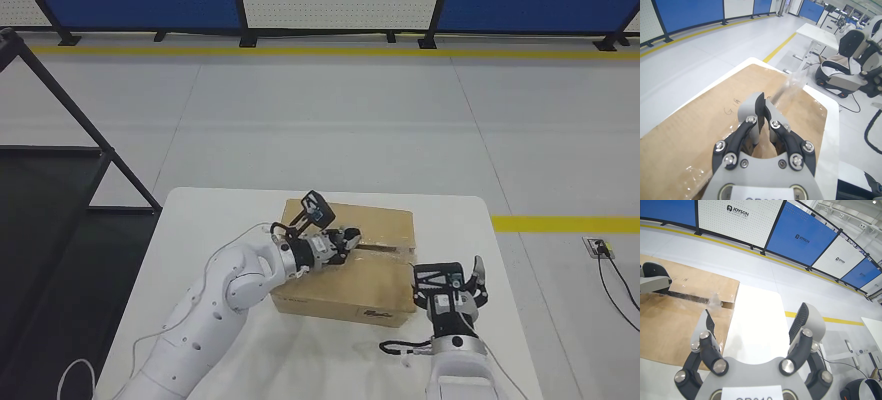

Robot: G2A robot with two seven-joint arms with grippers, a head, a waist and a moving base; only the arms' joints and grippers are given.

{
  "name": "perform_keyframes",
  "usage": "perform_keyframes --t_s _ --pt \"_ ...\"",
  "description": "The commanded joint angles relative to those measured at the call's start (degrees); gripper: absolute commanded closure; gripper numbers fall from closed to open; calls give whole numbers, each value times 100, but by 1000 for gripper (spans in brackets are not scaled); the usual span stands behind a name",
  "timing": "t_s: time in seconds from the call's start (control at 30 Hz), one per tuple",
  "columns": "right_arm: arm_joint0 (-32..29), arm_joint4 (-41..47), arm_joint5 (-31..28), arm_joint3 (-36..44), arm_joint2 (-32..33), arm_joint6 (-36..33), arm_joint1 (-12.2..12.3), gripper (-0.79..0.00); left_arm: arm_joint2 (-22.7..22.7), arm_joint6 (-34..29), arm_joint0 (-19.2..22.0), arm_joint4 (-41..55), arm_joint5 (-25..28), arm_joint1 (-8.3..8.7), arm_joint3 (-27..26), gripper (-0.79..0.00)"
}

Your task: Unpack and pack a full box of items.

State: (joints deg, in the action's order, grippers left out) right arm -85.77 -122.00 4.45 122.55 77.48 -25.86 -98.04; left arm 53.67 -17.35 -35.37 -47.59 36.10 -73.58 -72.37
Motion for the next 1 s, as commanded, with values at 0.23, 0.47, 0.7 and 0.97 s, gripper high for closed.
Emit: perform_keyframes --t_s 0.23,0.47,0.7,0.97 --pt "459 321 -332 -337 -212 25 19 0 803 363 -465 -141 -275 180 -859 0" --pt "973 264 -767 -800 -455 -512 22 0 1632 673 -949 -334 -583 341 -1308 0" --pt "1364 51 -549 -1345 -626 -890 3 0 2217 904 -1462 -517 -660 457 -1764 0" --pt "1885 111 -37 -1925 -488 -1368 -37 0 2586 862 -1824 -469 -611 536 -2018 0"
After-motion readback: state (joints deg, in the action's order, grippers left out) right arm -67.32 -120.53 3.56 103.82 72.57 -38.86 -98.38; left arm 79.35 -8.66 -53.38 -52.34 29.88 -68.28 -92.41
